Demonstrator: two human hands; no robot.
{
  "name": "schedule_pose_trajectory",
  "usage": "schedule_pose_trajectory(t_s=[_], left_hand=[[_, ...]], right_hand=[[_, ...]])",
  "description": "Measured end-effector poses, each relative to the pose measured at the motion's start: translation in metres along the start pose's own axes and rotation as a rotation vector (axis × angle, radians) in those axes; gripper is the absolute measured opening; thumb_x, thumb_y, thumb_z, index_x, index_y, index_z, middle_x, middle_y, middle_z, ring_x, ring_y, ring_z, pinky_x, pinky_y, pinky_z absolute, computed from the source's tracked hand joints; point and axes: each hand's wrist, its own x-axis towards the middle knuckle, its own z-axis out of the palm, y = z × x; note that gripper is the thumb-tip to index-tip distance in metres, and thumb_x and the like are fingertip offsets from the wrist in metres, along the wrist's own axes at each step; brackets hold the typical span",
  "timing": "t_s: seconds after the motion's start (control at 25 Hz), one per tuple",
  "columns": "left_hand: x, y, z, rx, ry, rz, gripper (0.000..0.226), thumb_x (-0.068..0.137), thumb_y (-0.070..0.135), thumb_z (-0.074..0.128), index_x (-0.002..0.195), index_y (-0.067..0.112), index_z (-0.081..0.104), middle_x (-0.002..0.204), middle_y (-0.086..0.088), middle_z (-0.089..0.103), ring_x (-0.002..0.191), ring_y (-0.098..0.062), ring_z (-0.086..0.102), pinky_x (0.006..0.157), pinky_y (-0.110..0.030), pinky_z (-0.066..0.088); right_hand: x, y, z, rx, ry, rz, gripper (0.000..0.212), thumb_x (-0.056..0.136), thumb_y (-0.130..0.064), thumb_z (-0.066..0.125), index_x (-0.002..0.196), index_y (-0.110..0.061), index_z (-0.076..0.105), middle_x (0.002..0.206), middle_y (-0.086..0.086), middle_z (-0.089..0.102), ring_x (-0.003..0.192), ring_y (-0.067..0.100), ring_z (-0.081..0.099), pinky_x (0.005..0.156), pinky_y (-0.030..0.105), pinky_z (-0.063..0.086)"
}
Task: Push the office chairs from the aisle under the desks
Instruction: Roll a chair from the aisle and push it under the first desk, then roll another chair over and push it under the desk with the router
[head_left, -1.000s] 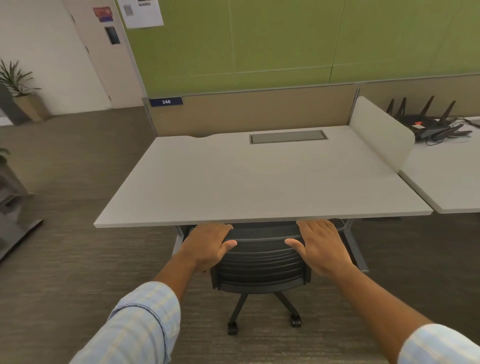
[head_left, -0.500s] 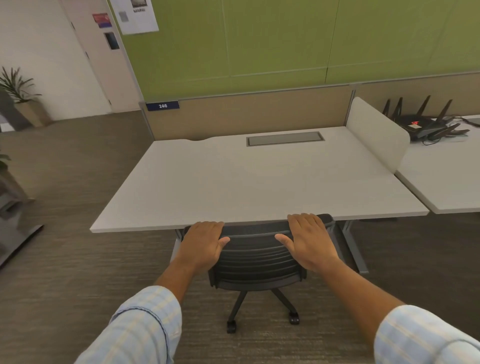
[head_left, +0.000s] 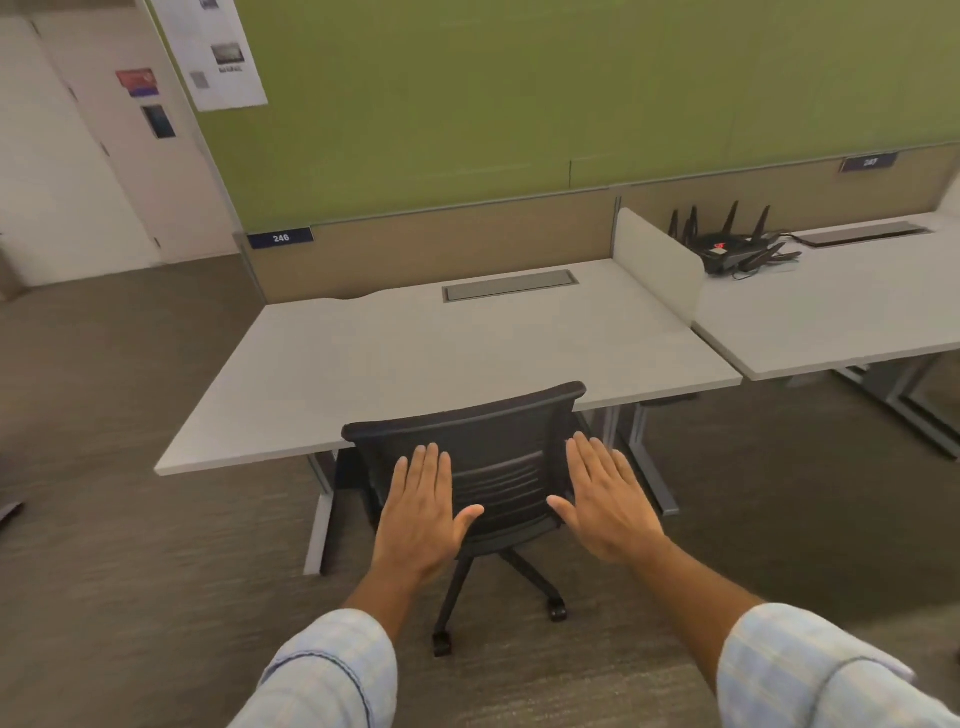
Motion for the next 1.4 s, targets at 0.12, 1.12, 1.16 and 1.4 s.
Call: schedule_pose_trajectory(t_s=[0.12,1.12,1.16,1.4], left_hand=[[-0.035,0.038,-0.013,0.007,-0.011,0.075,0.105,0.096,0.079,-0.006,0.164,0.002,0.016,0.172,-0.023,0.015,0.161,-0.036,0.008,0.13,-0.056,0.012],[-0.319,0.519,-0.101,-0.195,0.114,0.863,0.096,0.103,0.074,0.013,0.163,0.0,0.016,0.173,-0.023,0.013,0.162,-0.034,0.004,0.132,-0.051,0.004],[-0.329,0.547,-0.104,-0.203,0.12,0.876,0.097,0.103,0.075,0.012,0.164,0.0,0.015,0.173,-0.022,0.013,0.162,-0.033,0.003,0.132,-0.051,0.003],[-0.389,0.713,-0.126,-0.257,0.131,0.963,0.097,0.101,0.075,0.008,0.165,0.002,0.008,0.174,-0.02,0.005,0.162,-0.032,-0.004,0.132,-0.05,-0.002]], right_hand=[[-0.066,0.005,-0.012,0.014,0.003,0.057,0.09,0.103,-0.073,0.01,0.166,-0.012,-0.01,0.175,0.01,-0.012,0.16,0.026,-0.016,0.128,0.046,-0.008],[-0.686,0.161,-0.086,-0.021,0.16,0.835,0.088,0.105,-0.068,0.021,0.167,-0.012,-0.008,0.175,0.007,-0.015,0.16,0.023,-0.018,0.129,0.045,-0.009],[-0.71,0.176,-0.088,-0.039,0.165,0.845,0.088,0.105,-0.068,0.02,0.167,-0.012,-0.008,0.175,0.007,-0.015,0.16,0.023,-0.018,0.129,0.044,-0.01],[-0.848,0.285,-0.105,-0.105,0.144,0.909,0.087,0.105,-0.071,0.015,0.166,-0.014,-0.012,0.175,0.007,-0.014,0.159,0.022,-0.021,0.124,0.041,-0.017]])
